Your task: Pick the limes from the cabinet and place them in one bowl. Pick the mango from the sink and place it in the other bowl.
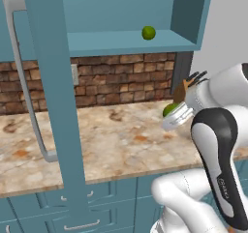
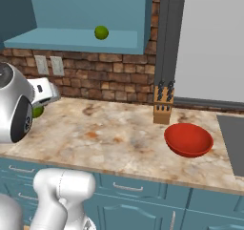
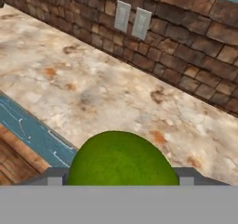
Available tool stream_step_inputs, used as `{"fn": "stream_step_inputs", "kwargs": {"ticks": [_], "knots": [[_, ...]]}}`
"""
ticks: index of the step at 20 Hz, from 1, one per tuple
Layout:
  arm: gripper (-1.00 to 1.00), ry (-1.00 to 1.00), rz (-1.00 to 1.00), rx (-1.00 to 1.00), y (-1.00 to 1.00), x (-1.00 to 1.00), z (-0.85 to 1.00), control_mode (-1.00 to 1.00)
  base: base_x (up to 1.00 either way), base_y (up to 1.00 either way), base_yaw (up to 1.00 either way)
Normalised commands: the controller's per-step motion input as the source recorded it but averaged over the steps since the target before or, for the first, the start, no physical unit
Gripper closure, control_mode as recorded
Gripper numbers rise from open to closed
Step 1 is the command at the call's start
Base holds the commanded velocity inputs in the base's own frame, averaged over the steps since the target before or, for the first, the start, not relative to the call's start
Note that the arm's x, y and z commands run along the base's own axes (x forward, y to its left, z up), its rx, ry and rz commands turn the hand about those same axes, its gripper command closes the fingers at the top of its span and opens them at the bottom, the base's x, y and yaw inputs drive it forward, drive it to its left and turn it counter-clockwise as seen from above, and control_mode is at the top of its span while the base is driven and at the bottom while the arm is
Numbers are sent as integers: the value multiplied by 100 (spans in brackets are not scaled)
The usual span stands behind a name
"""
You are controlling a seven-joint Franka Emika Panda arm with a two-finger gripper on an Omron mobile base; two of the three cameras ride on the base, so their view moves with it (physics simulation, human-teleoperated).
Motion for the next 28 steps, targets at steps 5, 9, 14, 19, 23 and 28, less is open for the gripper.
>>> {"fn": "stream_step_inputs", "kwargs": {"ticks": [5,9,14,19,23,28], "knots": [[100,6,1,-11,-6,-21,-20,-100,0,0,0],[100,1,0,-3,-3,-11,-10,100,-46,-22,0],[100,0,0,0,0,0,0,100,-12,-54,-8],[100,0,0,0,0,0,0,100,21,-80,-10],[100,0,0,0,0,0,0,100,35,-76,-10],[100,0,0,0,0,0,0,100,51,-64,-6]]}}
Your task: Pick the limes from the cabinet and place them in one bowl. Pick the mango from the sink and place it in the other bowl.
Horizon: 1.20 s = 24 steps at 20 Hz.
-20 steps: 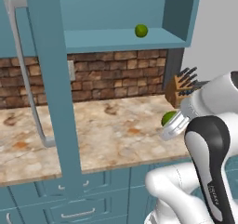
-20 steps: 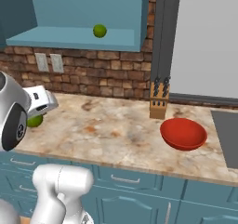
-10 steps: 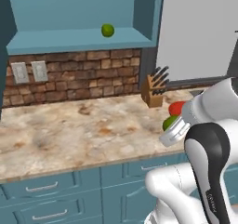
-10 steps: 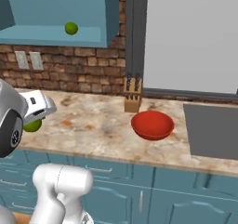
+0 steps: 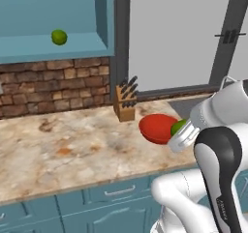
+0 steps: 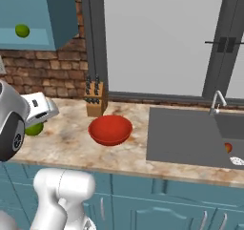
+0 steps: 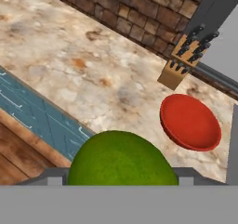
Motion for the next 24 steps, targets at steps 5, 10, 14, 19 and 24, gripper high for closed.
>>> {"fn": "stream_step_inputs", "kwargs": {"ticks": [5,10,14,19,24], "knots": [[100,0,0,0,0,0,0,100,52,-68,-5],[100,0,0,0,0,0,0,100,62,-55,-2],[100,0,0,-5,-21,76,-31,-100,0,0,0],[100,-1,0,-7,-9,67,-35,-100,0,0,0],[100,-3,0,-2,0,4,-8,-100,0,0,0]]}}
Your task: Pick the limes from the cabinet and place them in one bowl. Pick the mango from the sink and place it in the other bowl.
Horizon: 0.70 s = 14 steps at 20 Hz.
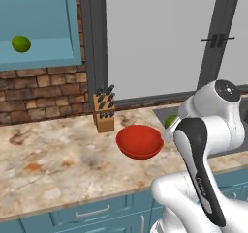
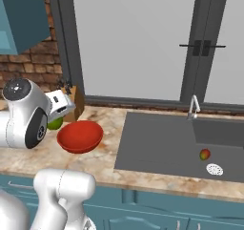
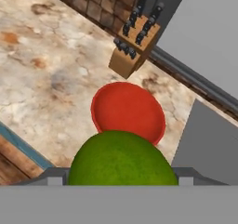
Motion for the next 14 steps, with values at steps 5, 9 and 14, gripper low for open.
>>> {"fn": "stream_step_inputs", "kwargs": {"ticks": [5,9,14], "knots": [[100,4,0,-8,2,4,-43,-100,0,0,0],[100,3,0,-3,0,17,-40,-100,0,0,0],[100,1,0,0,0,41,-34,-100,0,0,0]]}}
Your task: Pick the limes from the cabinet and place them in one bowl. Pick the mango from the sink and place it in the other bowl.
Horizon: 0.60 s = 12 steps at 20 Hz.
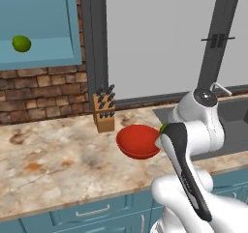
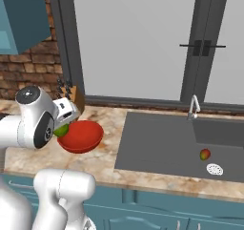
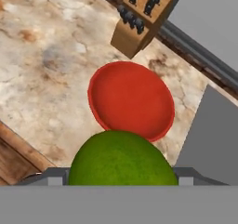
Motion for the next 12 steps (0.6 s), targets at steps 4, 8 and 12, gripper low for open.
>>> {"fn": "stream_step_inputs", "kwargs": {"ticks": [4,8,12], "knots": [[100,0,0,0,1,53,-38,-100,0,0,0],[100,0,0,0,4,57,-45,-100,0,0,0],[100,3,0,0,8,54,-45,-100,0,0,0]]}}
